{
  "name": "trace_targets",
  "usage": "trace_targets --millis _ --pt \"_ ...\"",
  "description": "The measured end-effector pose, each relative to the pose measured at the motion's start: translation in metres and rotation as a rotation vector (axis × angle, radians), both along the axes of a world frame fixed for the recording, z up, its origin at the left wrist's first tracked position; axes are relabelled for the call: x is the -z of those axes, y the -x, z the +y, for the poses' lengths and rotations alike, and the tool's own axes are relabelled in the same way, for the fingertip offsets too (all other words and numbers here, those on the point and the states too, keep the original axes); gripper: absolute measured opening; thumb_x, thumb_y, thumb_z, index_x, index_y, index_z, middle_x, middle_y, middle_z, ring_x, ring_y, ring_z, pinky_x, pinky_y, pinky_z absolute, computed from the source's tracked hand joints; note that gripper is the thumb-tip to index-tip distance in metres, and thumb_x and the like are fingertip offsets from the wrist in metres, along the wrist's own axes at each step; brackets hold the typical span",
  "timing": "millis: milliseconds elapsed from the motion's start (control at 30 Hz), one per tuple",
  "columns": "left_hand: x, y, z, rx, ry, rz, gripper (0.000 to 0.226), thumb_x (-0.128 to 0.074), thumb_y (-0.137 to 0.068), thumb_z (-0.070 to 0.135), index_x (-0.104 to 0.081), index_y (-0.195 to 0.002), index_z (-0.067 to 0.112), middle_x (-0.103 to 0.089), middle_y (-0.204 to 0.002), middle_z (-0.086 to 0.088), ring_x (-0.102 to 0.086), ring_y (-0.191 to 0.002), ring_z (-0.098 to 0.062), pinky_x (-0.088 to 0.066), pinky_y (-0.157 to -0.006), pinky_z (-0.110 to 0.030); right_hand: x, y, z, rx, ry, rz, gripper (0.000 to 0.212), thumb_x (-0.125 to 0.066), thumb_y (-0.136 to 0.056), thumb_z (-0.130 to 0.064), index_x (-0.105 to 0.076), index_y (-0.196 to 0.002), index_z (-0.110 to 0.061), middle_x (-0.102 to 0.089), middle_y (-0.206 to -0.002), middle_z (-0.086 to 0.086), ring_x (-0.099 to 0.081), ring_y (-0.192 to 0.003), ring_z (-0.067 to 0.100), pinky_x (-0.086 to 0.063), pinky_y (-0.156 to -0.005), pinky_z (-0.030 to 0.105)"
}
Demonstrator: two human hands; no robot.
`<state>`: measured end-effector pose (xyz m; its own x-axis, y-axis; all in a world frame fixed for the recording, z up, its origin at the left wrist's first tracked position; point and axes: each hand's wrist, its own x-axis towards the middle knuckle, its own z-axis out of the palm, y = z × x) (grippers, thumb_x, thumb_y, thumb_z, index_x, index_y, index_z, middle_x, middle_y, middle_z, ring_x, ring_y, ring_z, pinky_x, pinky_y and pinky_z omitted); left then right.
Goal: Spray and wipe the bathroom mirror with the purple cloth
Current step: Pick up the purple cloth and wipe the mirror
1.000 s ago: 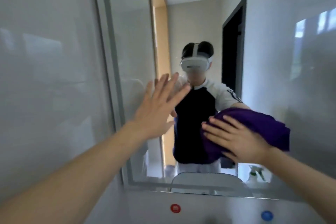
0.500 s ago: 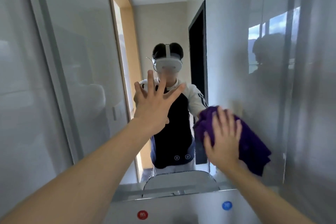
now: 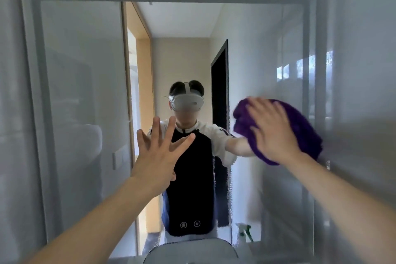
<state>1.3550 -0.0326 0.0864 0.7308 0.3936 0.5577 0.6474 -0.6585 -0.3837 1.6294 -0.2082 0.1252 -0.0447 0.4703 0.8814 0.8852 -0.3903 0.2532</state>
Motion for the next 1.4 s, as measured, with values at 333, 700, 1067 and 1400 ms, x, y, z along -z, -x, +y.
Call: trace_targets --millis 333,700,1067,1400 --pt "0.001 -0.002 -0.003 -0.028 -0.010 0.002 0.121 -0.069 -0.094 0.042 0.038 -0.148 0.045 0.056 -0.150 -0.017 0.047 -0.137 -0.055 0.005 -0.113 -0.080 0.173 0.045 0.031 -0.011 -0.695 0.869 0.057 -0.041 -0.099 -0.017 -0.037 -0.153 -0.001 -0.030 -0.166 0.013 -0.030 -0.151 0.037 -0.018 -0.123 0.061" --pt "-0.015 0.011 -0.030 -0.011 0.076 0.031 0.099 -0.063 -0.095 0.053 0.010 -0.162 0.043 0.032 -0.167 -0.014 0.023 -0.152 -0.051 -0.010 -0.121 -0.071 0.170 0.172 -0.011 -0.583 -0.533 1.376 0.030 -0.049 -0.107 -0.017 -0.064 -0.129 -0.028 -0.072 -0.110 -0.008 -0.066 -0.103 0.016 -0.049 -0.089 0.031" --pt "0.131 0.031 -0.154 0.402 1.829 -0.593 0.017 -0.043 -0.109 0.017 -0.056 -0.104 0.008 -0.055 -0.094 -0.008 -0.051 -0.083 -0.016 -0.053 -0.076 -0.028 0.210 0.225 -0.094 -0.669 -0.338 1.508 0.021 -0.056 -0.104 -0.024 -0.073 -0.114 -0.026 -0.062 -0.117 -0.008 -0.068 -0.100 0.008 -0.058 -0.089 0.029" --pt "0.292 0.084 -0.267 0.313 2.411 -1.183 0.072 -0.056 -0.034 -0.006 -0.071 -0.105 -0.001 -0.067 -0.077 -0.027 -0.065 -0.071 -0.038 -0.049 -0.062 -0.035 0.361 0.298 -0.165 -0.374 -0.237 1.762 0.025 -0.080 -0.087 -0.021 -0.076 -0.112 -0.022 -0.064 -0.125 -0.006 -0.065 -0.104 -0.005 -0.048 -0.089 0.011"
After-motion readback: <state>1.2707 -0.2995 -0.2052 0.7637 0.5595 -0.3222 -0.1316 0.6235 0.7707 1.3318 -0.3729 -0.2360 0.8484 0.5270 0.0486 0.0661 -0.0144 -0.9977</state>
